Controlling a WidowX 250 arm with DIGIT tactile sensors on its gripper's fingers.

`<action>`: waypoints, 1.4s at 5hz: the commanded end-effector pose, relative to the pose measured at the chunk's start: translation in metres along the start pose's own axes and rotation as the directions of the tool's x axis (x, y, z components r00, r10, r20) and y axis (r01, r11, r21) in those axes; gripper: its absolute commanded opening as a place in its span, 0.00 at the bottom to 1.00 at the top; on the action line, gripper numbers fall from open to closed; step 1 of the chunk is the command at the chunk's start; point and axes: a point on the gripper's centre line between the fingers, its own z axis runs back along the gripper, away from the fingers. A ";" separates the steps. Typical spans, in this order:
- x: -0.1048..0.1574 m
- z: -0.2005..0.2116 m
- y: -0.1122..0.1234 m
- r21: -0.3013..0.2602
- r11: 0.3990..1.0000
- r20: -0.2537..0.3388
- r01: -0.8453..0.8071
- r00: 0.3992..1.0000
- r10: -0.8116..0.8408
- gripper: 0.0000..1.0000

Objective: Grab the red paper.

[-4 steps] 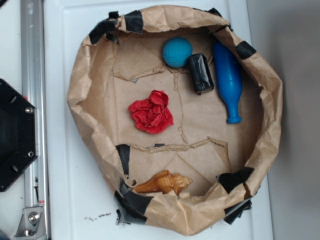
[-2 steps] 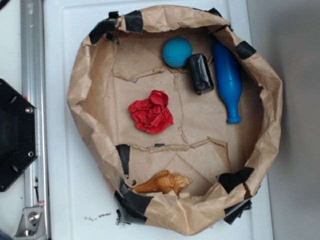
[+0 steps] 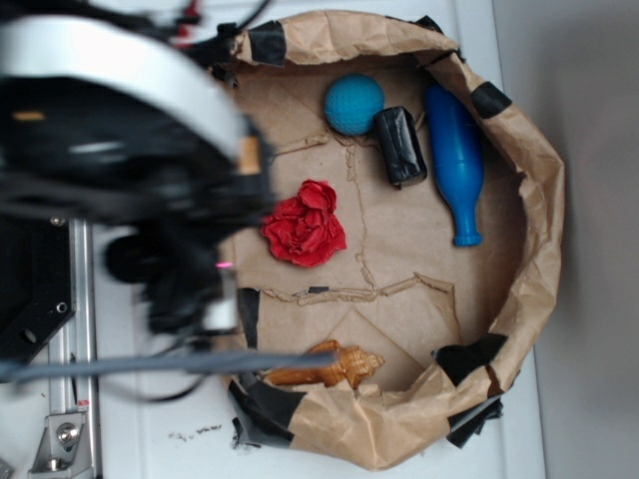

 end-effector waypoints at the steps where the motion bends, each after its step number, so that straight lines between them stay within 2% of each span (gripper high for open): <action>1: 0.014 -0.092 0.041 0.025 1.000 -0.124 0.017 0.992 -0.014 1.00; 2: 0.000 -0.126 0.025 0.021 0.995 -0.176 0.099 0.980 -0.094 1.00; 3: -0.002 -0.132 -0.001 -0.066 0.986 -0.192 0.150 0.968 -0.160 1.00; 4: 0.000 -0.121 -0.008 -0.060 0.986 -0.171 0.156 0.971 -0.164 0.00; 5: 0.010 -0.092 -0.006 -0.018 0.993 -0.104 0.120 0.987 -0.121 0.00; 6: 0.030 -0.043 0.000 0.042 0.999 0.021 0.015 1.000 -0.016 0.00; 7: 0.047 0.005 -0.002 0.056 0.998 0.070 -0.024 0.997 0.020 0.00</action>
